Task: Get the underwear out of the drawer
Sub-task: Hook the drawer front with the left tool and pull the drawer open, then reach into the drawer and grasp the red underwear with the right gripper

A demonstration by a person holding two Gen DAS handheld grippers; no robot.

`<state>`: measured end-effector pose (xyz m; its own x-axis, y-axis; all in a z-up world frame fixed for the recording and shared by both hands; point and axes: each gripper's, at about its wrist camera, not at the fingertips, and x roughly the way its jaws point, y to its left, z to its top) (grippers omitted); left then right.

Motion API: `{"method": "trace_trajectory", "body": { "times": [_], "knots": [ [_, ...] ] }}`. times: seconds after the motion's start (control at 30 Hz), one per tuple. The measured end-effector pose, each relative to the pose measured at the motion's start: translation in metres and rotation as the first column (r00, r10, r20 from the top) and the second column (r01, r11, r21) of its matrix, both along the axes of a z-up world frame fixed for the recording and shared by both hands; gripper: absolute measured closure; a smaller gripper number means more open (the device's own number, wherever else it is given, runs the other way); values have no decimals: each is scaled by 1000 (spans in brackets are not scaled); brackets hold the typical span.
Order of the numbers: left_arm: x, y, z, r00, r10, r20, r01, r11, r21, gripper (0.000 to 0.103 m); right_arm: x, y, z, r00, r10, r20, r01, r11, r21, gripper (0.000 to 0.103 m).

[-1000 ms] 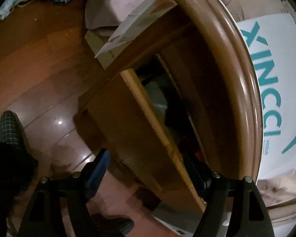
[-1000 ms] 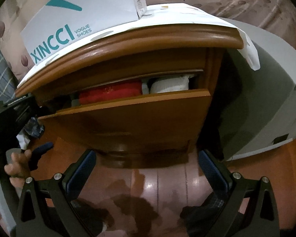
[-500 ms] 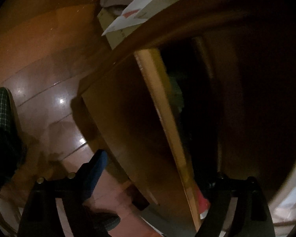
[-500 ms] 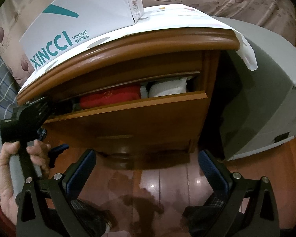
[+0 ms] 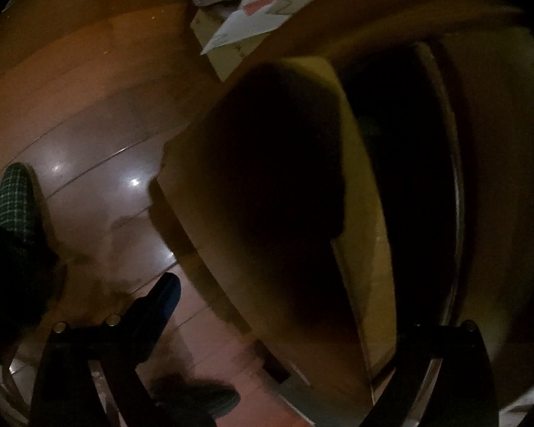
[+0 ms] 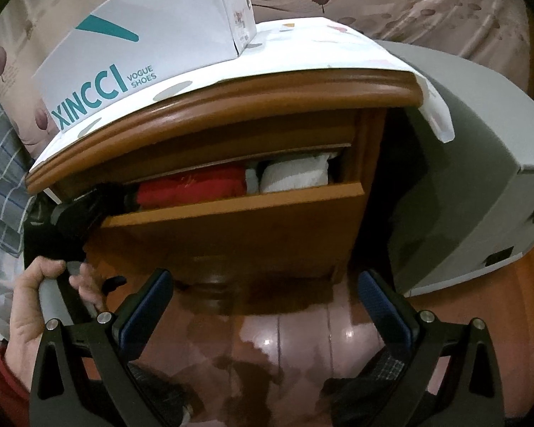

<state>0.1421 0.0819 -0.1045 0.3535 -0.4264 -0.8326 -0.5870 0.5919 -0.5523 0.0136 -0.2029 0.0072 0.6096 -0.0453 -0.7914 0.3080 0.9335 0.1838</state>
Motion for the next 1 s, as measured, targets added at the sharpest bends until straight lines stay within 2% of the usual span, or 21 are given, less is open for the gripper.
{"method": "trace_trajectory", "body": {
  "times": [0.17,0.4,0.67,0.83,1.0],
  "knots": [
    [-14,3,-5,998,-55,-6,55,997,55,4,-1,-3,4,1000,-12,13,12,1000,-10,0],
    [-34,14,-7,994,-107,-26,109,990,84,3,-1,-9,11,999,-33,31,34,999,-42,0],
    [-47,18,-12,987,-157,-31,160,980,122,3,2,-6,14,999,40,22,-38,996,-84,0],
    [-65,20,-10,980,-194,-41,198,969,144,3,2,-7,14,998,63,18,-62,995,-75,1],
    [-75,19,-10,974,-222,-52,227,962,153,3,5,4,7,988,149,-27,-151,986,-65,1]
  ]
}}
